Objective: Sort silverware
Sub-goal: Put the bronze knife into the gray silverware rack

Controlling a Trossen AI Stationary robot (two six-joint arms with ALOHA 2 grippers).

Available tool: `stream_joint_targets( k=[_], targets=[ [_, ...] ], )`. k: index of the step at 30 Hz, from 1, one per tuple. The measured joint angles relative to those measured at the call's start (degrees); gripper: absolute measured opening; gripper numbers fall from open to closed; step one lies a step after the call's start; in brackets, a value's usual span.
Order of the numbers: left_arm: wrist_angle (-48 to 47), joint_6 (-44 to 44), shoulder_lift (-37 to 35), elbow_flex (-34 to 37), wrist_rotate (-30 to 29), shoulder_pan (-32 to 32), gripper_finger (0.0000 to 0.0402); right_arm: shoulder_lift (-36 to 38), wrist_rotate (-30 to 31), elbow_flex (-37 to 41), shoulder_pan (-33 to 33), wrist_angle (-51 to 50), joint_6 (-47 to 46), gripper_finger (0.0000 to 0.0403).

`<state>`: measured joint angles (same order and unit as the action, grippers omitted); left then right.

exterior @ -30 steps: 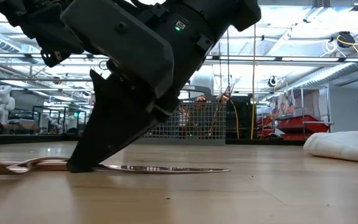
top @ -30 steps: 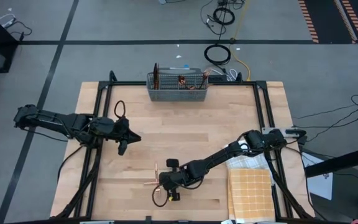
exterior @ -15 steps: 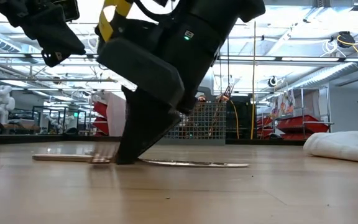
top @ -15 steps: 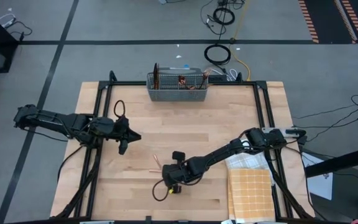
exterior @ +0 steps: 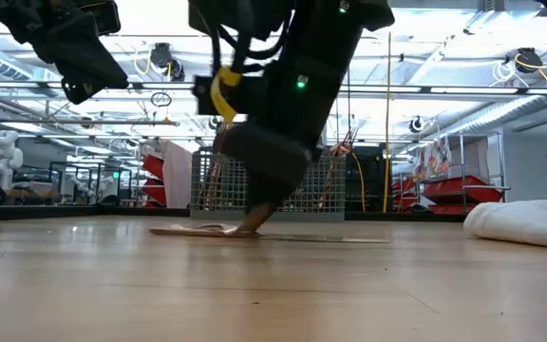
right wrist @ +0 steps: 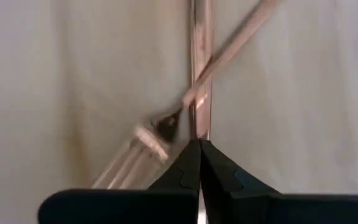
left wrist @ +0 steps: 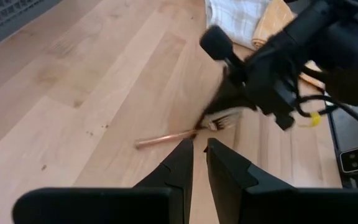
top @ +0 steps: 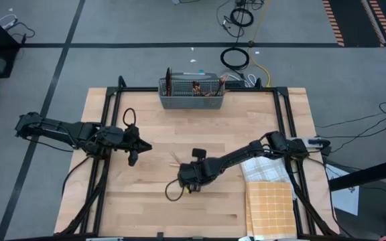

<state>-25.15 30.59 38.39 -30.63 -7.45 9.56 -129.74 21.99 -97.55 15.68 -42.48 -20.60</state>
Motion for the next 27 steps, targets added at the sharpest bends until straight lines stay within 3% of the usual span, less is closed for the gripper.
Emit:
stream_joint_targets(
  k=[8,11,14,16,23,27],
  targets=[
    [0.00,-1.23,0.00,0.00,-0.19,0.00,0.0052,1.62,1.80,0.02,-2.22,-6.52,4.67,0.0003],
    [-0.06,-1.35,0.00,0.00,-0.34,0.00,0.0052,1.85,-1.99,-0.08,-3.10,-5.49,6.85,0.0002],
    [-0.75,-1.38,0.00,0.00,-0.35,0.00,0.0052,2.76,-9.99,-0.13,-4.31,-5.73,9.94,0.0009],
    [-1.80,-1.51,0.00,0.00,-0.35,0.01,0.0052,3.46,-12.61,-0.29,-5.06,-7.48,10.81,0.0029],
    [-1.65,-2.69,0.11,0.00,-0.64,0.01,0.0052,4.25,-13.28,-0.31,-8.30,-9.18,14.63,0.0130],
    [-1.65,-2.98,0.11,0.00,-1.00,0.00,0.0052,4.27,-15.95,-0.34,-9.71,-8.59,14.86,0.0165]
  ],
)
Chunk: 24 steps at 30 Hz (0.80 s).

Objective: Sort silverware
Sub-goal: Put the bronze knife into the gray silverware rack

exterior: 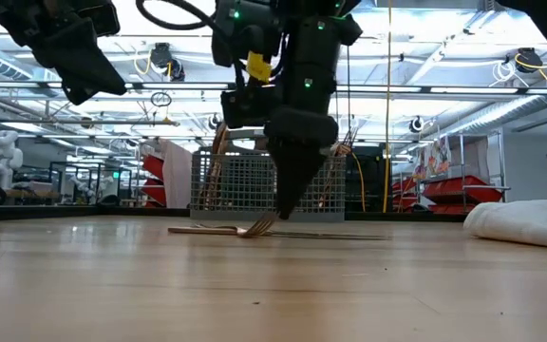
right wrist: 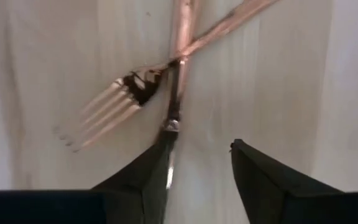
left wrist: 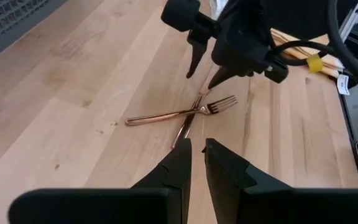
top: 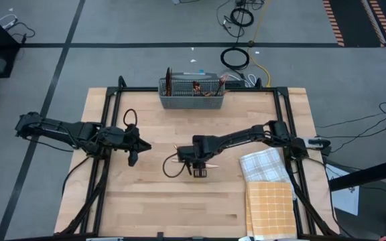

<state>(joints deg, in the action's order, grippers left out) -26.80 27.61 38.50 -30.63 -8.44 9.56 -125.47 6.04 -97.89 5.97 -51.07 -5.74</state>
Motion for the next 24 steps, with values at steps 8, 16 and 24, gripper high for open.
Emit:
stream_joint_targets(
  k=[8,16,24],
  targets=[
    [-0.67,-1.35,0.00,0.00,-0.90,0.01,0.0052,-0.23,-1.78,-0.09,-0.08,5.44,1.09,0.0175],
    [-2.36,-1.50,0.02,0.00,-1.08,0.01,0.0052,-2.69,-1.88,-0.09,-0.76,5.29,0.70,0.0171],
    [-3.09,-1.44,0.02,0.00,-1.08,0.00,0.0052,-5.70,-3.90,-0.37,-0.39,6.02,-0.68,0.0165]
  ],
)
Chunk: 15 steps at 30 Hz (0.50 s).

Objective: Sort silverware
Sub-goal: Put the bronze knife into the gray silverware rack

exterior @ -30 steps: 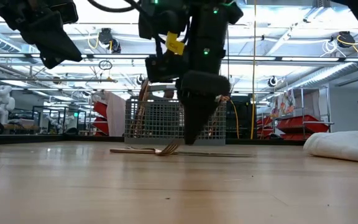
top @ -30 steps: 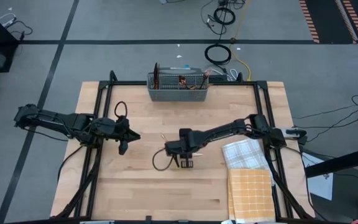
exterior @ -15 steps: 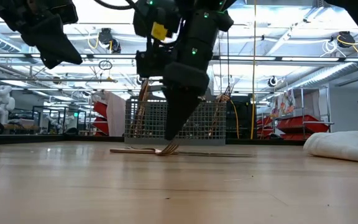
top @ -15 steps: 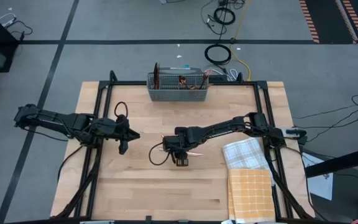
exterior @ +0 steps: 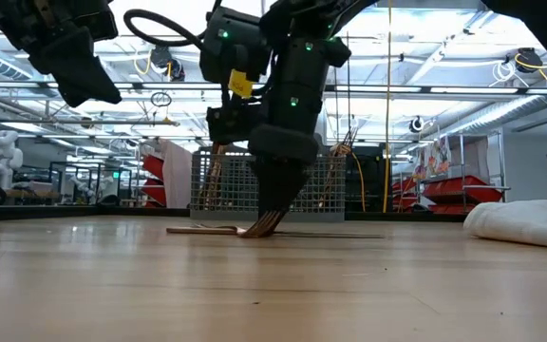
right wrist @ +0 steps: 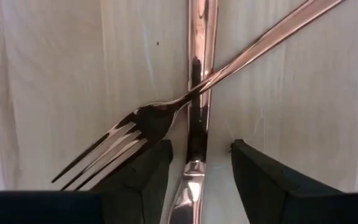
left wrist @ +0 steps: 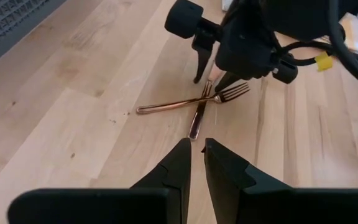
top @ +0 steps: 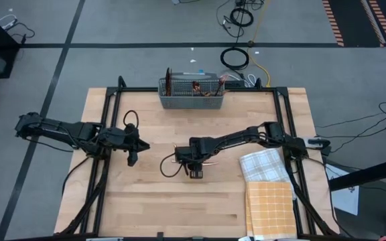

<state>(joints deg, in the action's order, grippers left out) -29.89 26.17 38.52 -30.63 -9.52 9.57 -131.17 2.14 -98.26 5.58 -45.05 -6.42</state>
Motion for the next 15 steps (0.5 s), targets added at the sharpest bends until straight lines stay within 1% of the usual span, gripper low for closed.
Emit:
stream_joint_targets(
  k=[3,6,9,13,15],
  targets=[
    [-0.04,0.02,0.00,0.00,0.00,0.00,0.0052,-1.11,0.38,-0.11,0.04,-0.63,-0.26,0.0157],
    [-0.11,0.04,0.00,0.00,0.00,0.00,0.0052,-2.22,0.49,-0.24,-0.06,-1.39,-1.03,0.0133],
    [-0.17,0.35,0.00,0.00,0.00,0.01,0.0052,-2.98,-0.34,-0.42,-0.21,-1.99,-0.97,0.0094],
    [-0.22,0.48,0.00,-0.02,0.00,0.02,0.0052,-3.03,-0.46,-0.44,-0.15,-2.20,-0.68,0.0021],
    [-0.22,0.46,0.00,-0.02,0.00,0.00,0.0052,-3.03,0.44,-0.44,-0.16,-2.37,-1.47,0.0010]
  ],
)
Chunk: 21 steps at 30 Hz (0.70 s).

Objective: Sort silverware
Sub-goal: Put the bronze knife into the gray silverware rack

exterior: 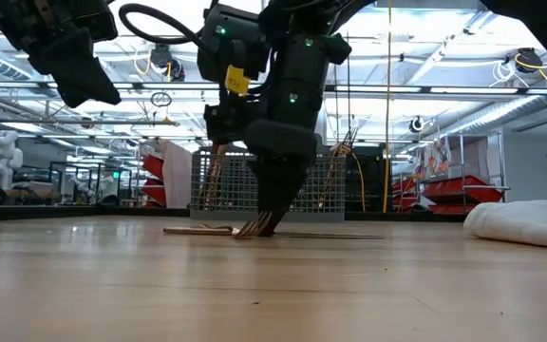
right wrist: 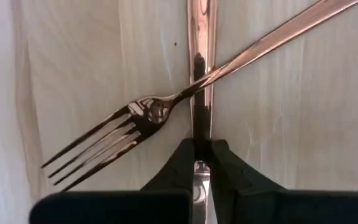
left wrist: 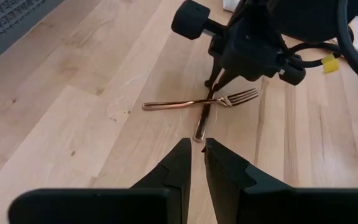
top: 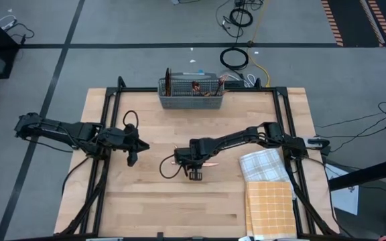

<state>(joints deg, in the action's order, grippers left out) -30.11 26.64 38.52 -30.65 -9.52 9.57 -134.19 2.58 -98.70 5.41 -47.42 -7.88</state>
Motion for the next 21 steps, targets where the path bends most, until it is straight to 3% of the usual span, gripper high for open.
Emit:
stream_joint_targets(
  k=[12,21],
  targets=[
    [-0.15,-0.05,0.00,0.00,0.04,0.00,0.0052,3.64,5.45,0.21,1.51,-2.43,-3.45,0.0001],
    [-0.46,-0.14,0.00,0.00,0.07,0.02,0.0052,3.23,9.20,-5.13,1.36,-9.38,-1.93,0.0001]
  ],
)
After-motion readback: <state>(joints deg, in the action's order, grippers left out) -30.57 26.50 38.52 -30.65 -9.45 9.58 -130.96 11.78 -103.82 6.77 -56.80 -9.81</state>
